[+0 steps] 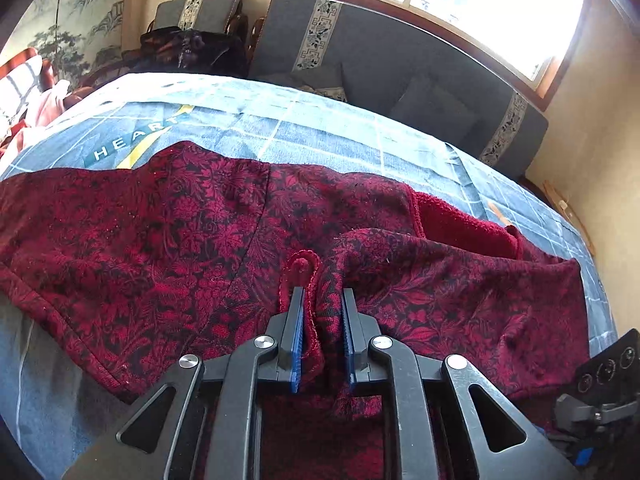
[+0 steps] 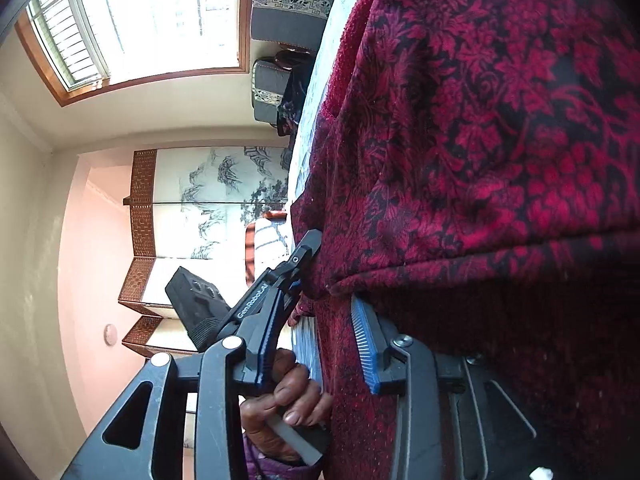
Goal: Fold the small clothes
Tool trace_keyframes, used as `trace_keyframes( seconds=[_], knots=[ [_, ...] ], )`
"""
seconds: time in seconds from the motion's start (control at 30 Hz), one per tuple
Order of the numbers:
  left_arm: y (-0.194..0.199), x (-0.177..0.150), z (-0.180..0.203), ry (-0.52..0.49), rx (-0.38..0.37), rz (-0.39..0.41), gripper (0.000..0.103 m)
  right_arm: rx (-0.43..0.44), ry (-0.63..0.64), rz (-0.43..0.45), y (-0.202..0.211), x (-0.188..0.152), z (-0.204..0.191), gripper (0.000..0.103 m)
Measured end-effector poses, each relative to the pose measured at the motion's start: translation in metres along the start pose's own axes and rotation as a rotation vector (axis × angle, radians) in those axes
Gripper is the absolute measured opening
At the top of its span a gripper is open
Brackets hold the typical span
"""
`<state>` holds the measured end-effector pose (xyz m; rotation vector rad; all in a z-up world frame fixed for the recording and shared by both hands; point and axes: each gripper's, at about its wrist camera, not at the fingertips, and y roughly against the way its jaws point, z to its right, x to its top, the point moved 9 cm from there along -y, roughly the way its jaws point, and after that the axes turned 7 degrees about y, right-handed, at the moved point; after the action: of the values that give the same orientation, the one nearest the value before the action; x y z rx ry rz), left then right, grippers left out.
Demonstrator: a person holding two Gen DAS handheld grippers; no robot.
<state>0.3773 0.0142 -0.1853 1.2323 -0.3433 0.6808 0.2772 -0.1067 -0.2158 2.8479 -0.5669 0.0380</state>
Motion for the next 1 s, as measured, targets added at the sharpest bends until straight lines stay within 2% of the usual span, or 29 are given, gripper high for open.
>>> trace_keyframes(
  seconds=[0.1, 0.17, 0.23, 0.33, 0.4, 0.47, 0.53, 0.57, 0.67, 0.8, 0.87, 1.0],
  knots=[
    [0.005, -0.001, -0.006, -0.013, 0.015, 0.023, 0.024, -0.009, 0.026, -0.037, 0.016, -0.019, -0.011, 0.06],
    [0.008, 0.002, -0.008, -0.007, 0.019, 0.032, 0.027, -0.066, 0.109, -0.043, 0.031, -0.028, -0.023, 0.064],
    [0.011, 0.002, -0.011, 0.005, 0.019, 0.038, 0.029, -0.182, 0.226, -0.009, 0.053, -0.026, -0.034, 0.064],
    [0.02, 0.007, -0.016, 0.031, 0.019, 0.063, 0.032, -0.373, 0.38, 0.075, 0.089, -0.004, -0.038, 0.064],
    [0.027, 0.008, -0.024, 0.075, -0.001, 0.065, 0.042, -0.517, 0.433, 0.109, 0.104, 0.012, -0.032, 0.064],
    [0.035, 0.009, -0.036, 0.132, -0.02, 0.053, 0.05, -0.618, 0.486, 0.099, 0.103, 0.023, -0.022, 0.064],
    [0.048, 0.012, -0.054, 0.195, -0.04, 0.062, 0.05, -0.704, 0.503, 0.053, 0.096, 0.028, -0.001, 0.064],
    [0.056, 0.014, -0.066, 0.231, -0.049, 0.068, 0.052, -0.731, 0.505, 0.027, 0.09, 0.027, 0.008, 0.064],
    [0.076, 0.017, -0.115, 0.37, -0.08, 0.061, 0.056, -0.794, 0.583, 0.03, 0.085, 0.027, 0.007, 0.064],
    [0.092, 0.016, -0.196, 0.597, -0.151, 0.006, 0.056, -0.805, 0.635, 0.125, 0.09, 0.026, -0.003, 0.065],
    [0.101, 0.017, -0.235, 0.657, -0.126, 0.002, 0.056, -0.813, 0.626, 0.132, 0.088, 0.022, 0.002, 0.067],
    [0.116, 0.022, -0.295, 0.71, -0.072, 0.011, 0.056, -0.797, 0.62, 0.135, 0.086, 0.021, 0.0, 0.074]
  ],
)
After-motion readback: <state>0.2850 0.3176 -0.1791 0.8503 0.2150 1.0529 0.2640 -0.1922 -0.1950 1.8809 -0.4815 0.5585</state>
